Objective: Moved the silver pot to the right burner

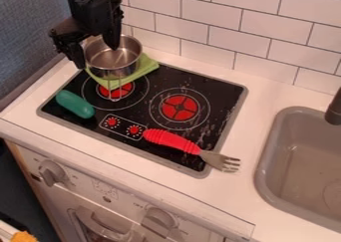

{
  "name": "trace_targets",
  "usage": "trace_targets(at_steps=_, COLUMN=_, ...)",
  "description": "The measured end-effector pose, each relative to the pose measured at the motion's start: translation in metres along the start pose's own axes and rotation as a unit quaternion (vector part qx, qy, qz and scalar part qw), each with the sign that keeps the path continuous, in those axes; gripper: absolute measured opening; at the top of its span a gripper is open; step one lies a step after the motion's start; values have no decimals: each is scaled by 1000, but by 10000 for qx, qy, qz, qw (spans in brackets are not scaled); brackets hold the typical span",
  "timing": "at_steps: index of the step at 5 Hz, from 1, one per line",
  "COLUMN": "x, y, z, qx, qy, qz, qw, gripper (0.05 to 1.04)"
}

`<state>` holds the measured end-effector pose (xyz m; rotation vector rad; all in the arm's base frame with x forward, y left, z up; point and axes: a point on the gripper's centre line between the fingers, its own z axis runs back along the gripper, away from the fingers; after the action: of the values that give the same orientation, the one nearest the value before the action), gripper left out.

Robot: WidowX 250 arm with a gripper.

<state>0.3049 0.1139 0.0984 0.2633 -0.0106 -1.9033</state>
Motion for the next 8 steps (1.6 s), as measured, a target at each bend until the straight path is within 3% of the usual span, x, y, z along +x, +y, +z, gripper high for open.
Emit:
trace_targets(at_steps=1, x=3, y=-3, z=-7, qx=-98, qy=-100, qz=7, qw=9999, gripper=1000)
trace_targets(at_steps=2, x=-9, y=-20, z=-8, qx=-155, qy=-315, qz=459, qw=9983, gripper=1000)
trace_targets(at_steps=3, x=-23, y=-20, z=-2, qx=83, qy=-384, qz=790, qw=9961, gripper=1000)
trace_targets(at_steps=4, x=-44, y=-15, z=-9, qx=422, qy=-537, qz=1199, qw=9904, gripper=1000)
trace_targets(at_steps=6, x=-63, y=17, z=-41, qx=621, qy=-426, qz=1014, qw=9920, gripper=1000)
trace_targets(at_steps=7, x=-59, y=24, z=-60, qx=481, qy=-380, qz=674, qw=9958, gripper=1000)
trace_targets(at_steps=8, x=-57, y=24, z=-66, qx=337, qy=-295, qz=459, qw=9979, gripper=1002)
